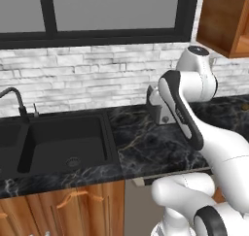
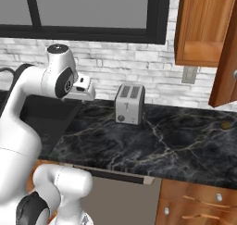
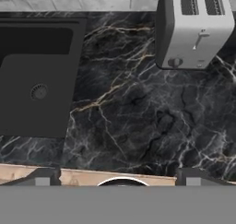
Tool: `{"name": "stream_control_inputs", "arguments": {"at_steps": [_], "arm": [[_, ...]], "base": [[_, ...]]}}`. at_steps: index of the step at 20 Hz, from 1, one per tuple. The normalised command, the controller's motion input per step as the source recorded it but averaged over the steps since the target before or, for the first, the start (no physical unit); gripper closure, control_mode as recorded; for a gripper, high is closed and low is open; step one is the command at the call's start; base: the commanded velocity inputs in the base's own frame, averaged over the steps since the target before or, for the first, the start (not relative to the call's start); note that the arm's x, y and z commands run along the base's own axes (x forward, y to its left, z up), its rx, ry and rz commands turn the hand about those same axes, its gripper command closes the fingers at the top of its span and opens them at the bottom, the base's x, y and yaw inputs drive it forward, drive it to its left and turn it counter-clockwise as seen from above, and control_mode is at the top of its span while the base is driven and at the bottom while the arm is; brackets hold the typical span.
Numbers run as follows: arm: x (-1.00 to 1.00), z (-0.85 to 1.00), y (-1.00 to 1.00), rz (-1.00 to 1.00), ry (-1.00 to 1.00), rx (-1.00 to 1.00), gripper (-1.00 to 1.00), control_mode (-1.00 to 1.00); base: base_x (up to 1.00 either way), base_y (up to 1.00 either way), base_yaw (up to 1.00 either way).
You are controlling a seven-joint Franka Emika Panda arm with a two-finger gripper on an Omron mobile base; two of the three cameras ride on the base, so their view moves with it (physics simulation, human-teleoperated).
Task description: Close all open cabinet doors.
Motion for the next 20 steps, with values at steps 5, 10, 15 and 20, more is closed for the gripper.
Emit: {"name": "stream_control_inputs", "arguments": {"at_steps": [5, 10, 15, 20], "arm": [[0.0, 0.0, 0.0, 0.0, 0.0, 0.0, -1.0, 1.0], [0.0, 0.0, 0.0, 0.0, 0.0, 0.0, -1.0, 1.0], [0.0, 0.0, 0.0, 0.0, 0.0, 0.0, -1.0, 1.0], [0.0, 0.0, 0.0, 0.0, 0.0, 0.0, -1.0, 1.0]], "base": [[-0.52, -0.05, 0.0], [-0.17, -0.27, -0.01], [-0.05, -0.78, 0.0], [-0.25, -0.89, 0.0]]}}
